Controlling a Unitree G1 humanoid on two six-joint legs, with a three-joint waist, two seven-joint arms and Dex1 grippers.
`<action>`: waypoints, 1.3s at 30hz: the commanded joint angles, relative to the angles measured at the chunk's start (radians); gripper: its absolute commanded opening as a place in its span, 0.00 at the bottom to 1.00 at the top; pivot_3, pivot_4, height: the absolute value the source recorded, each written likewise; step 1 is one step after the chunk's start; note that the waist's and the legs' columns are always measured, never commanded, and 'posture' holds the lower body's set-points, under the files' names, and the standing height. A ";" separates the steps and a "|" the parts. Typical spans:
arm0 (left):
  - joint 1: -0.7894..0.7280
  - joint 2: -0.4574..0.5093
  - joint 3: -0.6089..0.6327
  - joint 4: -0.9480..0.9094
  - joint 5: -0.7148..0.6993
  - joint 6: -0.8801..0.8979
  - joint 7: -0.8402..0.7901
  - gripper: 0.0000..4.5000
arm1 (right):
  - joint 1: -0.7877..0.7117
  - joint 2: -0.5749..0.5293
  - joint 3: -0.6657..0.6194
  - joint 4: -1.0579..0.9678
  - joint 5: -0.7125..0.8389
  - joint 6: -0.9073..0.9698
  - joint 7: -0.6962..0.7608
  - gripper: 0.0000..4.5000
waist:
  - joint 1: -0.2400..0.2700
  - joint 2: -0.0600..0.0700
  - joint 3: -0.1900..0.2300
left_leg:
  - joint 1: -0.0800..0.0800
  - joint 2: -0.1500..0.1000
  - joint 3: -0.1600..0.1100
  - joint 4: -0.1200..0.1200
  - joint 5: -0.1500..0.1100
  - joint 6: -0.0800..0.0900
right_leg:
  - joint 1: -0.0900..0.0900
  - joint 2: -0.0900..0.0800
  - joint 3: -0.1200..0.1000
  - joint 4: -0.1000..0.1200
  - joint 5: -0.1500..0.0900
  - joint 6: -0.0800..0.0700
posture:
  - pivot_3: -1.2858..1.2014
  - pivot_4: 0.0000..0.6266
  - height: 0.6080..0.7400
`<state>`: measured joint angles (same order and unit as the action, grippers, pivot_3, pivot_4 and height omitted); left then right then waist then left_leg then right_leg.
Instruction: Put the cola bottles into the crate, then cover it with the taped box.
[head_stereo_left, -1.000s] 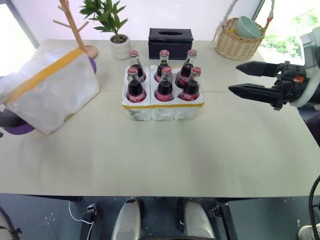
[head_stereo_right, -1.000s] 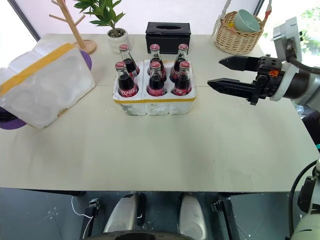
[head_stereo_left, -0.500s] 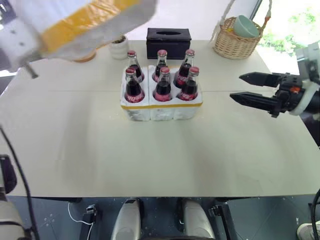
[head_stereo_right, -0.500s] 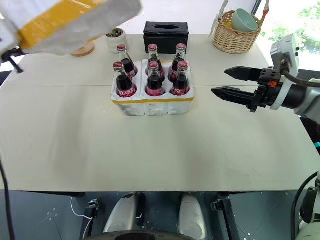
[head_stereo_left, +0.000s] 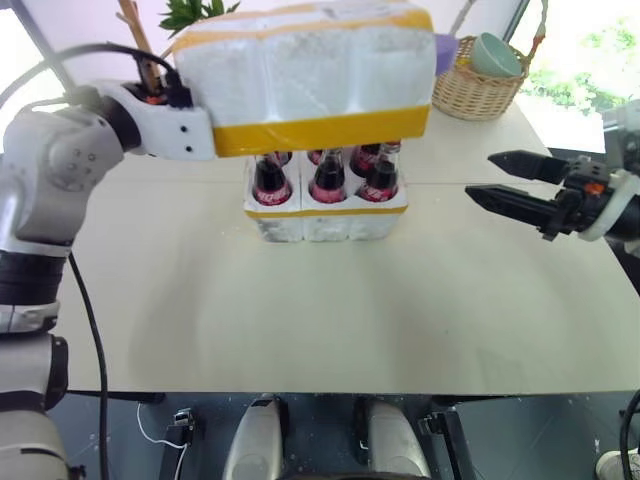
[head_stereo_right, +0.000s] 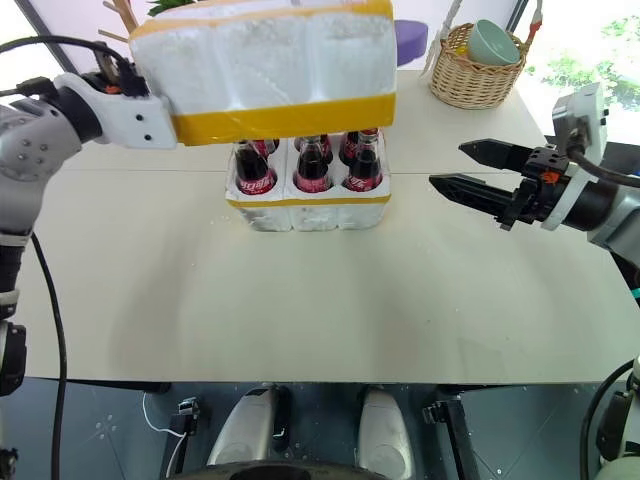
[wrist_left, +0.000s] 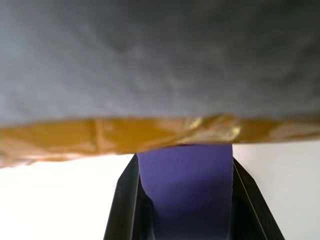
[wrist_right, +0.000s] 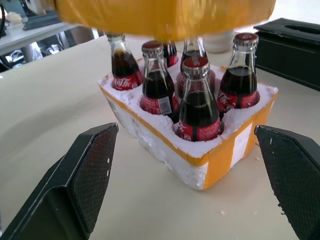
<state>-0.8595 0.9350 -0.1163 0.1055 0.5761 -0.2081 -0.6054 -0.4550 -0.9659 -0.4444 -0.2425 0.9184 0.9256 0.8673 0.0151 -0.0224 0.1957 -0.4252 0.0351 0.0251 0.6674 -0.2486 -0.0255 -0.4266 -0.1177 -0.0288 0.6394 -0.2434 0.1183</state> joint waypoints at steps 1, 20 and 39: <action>0.005 -0.023 -0.058 -0.006 0.097 -0.026 0.068 0.09 | -0.012 -0.001 -0.041 -0.027 0.033 -0.001 -0.022 1.00 | 0.001 0.000 0.000 | 0.000 0.000 0.000 0.000 0.000 0.000 | 0.000 0.000 0.000 0.000 0.000 0.000 | 0.52 0.24 0.97; 0.068 -0.060 -0.055 -0.094 0.127 -0.009 0.056 0.09 | 0.065 -0.028 -0.029 -0.042 -0.009 -0.065 0.019 1.00 | 0.001 0.001 -0.002 | 0.001 0.000 -0.001 0.000 0.000 0.000 | 0.002 0.000 0.000 0.000 0.000 0.000 | 0.52 0.24 0.97; 0.114 -0.046 -0.076 -0.158 0.194 -0.042 0.045 0.09 | 0.059 -0.024 -0.026 -0.038 -0.009 -0.072 0.014 1.00 | -0.001 0.002 -0.003 | 0.003 0.000 -0.001 0.000 0.000 0.000 | 0.004 0.000 0.000 0.000 0.000 0.000 | 0.52 0.24 0.97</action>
<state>-0.7662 0.9048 -0.1486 -0.0306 0.7928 -0.2288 -0.5141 -0.3827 -0.9805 -0.4465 -0.2537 0.8971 0.8663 0.8826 0.0144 -0.0206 0.1924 -0.4215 0.0347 0.0240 0.6677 -0.2487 -0.0254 -0.4221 -0.1178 -0.0288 0.6392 -0.2434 0.1184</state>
